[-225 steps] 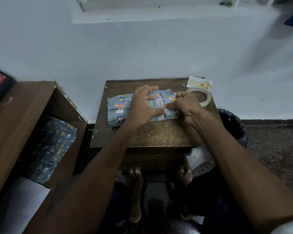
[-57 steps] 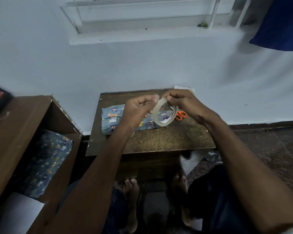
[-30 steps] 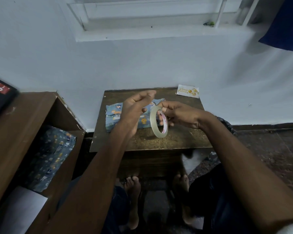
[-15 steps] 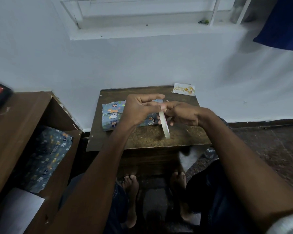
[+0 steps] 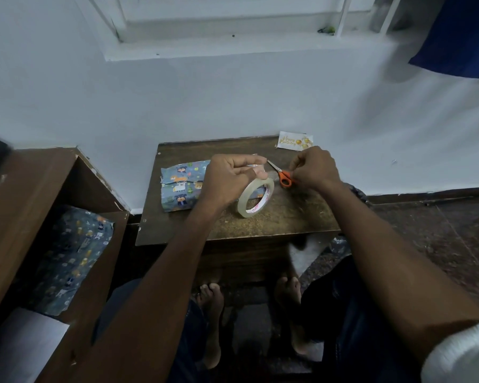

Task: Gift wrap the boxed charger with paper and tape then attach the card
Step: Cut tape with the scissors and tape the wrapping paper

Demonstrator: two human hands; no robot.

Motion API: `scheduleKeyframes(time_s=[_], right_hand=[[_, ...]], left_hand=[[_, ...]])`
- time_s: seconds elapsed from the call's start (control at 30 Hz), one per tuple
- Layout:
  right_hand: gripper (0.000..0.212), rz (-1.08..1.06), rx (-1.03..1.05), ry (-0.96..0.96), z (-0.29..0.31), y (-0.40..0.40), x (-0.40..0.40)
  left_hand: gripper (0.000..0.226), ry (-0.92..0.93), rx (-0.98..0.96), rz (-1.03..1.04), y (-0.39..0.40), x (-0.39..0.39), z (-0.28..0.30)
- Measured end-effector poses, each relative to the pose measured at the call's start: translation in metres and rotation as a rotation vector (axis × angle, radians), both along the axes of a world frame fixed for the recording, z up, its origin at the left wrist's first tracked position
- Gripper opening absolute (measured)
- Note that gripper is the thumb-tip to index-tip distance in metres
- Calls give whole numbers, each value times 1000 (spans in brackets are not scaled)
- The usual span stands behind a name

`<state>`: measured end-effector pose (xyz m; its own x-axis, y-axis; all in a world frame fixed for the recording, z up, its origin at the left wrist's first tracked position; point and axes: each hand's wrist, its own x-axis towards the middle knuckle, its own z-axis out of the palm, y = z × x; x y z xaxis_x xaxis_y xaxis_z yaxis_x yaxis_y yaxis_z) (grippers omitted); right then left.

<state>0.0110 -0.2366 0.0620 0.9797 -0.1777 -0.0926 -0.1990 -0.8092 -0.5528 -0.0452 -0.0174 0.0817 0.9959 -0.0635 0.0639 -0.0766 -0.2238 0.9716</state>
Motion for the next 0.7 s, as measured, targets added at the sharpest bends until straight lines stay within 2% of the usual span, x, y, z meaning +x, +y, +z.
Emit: scheduleKeyframes(time_s=[0.1, 0.23, 0.37, 0.53, 0.7], right_hand=[[8, 19, -74, 35, -6, 9, 2], [18, 52, -258, -19, -10, 20, 5], [11, 126, -431, -41, -12, 28, 5], [31, 210, -556, 20, -14, 38, -4], [35, 198, -587, 22, -14, 45, -11]], left_hand=[[21, 9, 35, -3, -1, 2, 3], [25, 30, 27, -43, -1, 1, 8], [28, 82, 0, -76, 5, 1, 11], [30, 134, -61, -78, 11, -5, 22], [37, 168, -66, -57, 16, -5, 22]])
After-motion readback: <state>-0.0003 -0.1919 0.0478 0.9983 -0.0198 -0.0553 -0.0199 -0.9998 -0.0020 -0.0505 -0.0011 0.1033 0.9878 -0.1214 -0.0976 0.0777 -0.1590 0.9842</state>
